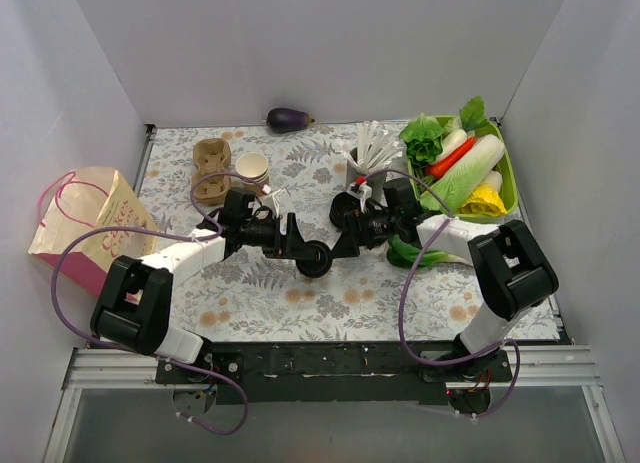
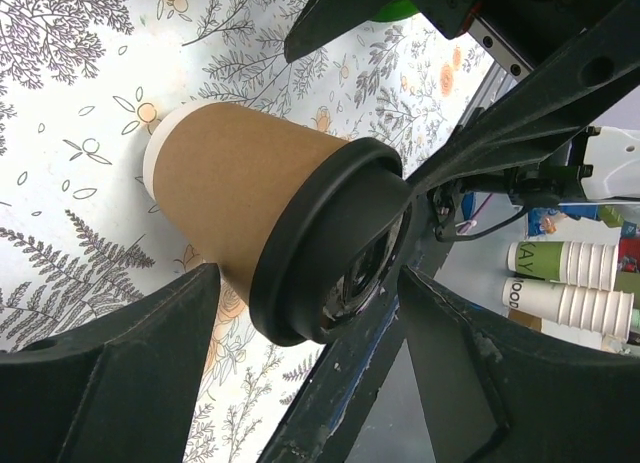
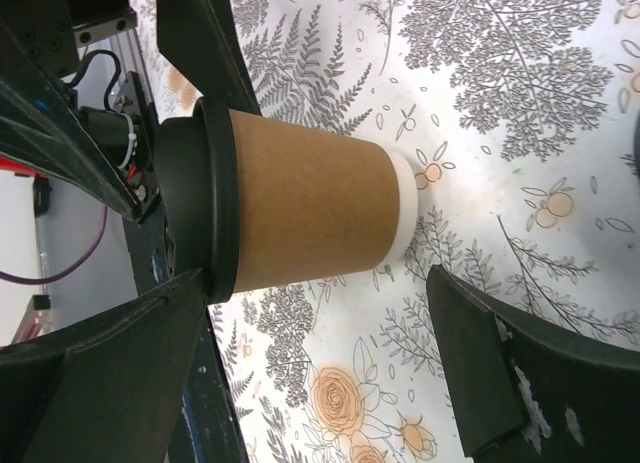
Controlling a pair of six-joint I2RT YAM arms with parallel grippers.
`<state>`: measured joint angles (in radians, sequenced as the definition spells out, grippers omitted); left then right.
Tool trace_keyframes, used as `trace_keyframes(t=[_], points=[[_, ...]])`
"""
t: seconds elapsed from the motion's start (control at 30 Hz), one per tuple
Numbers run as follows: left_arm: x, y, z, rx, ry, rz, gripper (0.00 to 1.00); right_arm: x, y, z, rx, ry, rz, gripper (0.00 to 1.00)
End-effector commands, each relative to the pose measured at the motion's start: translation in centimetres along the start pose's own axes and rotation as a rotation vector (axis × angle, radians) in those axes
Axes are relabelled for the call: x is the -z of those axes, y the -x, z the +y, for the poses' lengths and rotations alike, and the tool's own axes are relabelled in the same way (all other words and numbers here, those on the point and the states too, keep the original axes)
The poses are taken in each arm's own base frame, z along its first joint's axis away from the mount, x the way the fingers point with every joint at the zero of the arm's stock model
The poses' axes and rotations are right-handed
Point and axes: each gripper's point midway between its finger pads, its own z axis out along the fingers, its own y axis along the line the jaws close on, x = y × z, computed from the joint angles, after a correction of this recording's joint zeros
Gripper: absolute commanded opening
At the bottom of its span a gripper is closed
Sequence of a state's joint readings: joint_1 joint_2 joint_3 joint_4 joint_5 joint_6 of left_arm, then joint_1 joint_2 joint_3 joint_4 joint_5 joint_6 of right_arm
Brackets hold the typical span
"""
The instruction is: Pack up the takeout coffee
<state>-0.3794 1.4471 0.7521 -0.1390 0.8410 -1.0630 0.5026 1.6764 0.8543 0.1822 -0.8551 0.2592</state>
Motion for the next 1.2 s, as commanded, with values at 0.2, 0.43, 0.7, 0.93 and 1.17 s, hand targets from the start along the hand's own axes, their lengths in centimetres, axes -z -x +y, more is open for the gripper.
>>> trace_keyframes(t=[0.2,0.43,0.7,0.93,1.17], points=[[0.3,2.8,-0.5,-0.015,0.045,-0.053,0.81,2.5,2.6,0.9,0.189,-0.045,-0.061,0.97],[0.8,5.6,0.2,-0.056,0.139,-0.106,0.8,2.8,4.1,1.7,0.381,-0.022,-0.024,0.97],[3.9,5.5,-1.0,-0.192,0.171,-0.08,0.8,1.5,3.9,2.1,0.705,-0.078,0.079,0.98],[10.5,9.6,1.4,-0.054,0.452,-0.312,0.83,-0.5,3.1,0.2,1.005,-0.279,0.189,0.98],[15.3,12.6,2.2,-0.079,0.577,-0.466,0.82,-2.1,3.7,-0.9,1.027,-0.35,0.164,0.98]])
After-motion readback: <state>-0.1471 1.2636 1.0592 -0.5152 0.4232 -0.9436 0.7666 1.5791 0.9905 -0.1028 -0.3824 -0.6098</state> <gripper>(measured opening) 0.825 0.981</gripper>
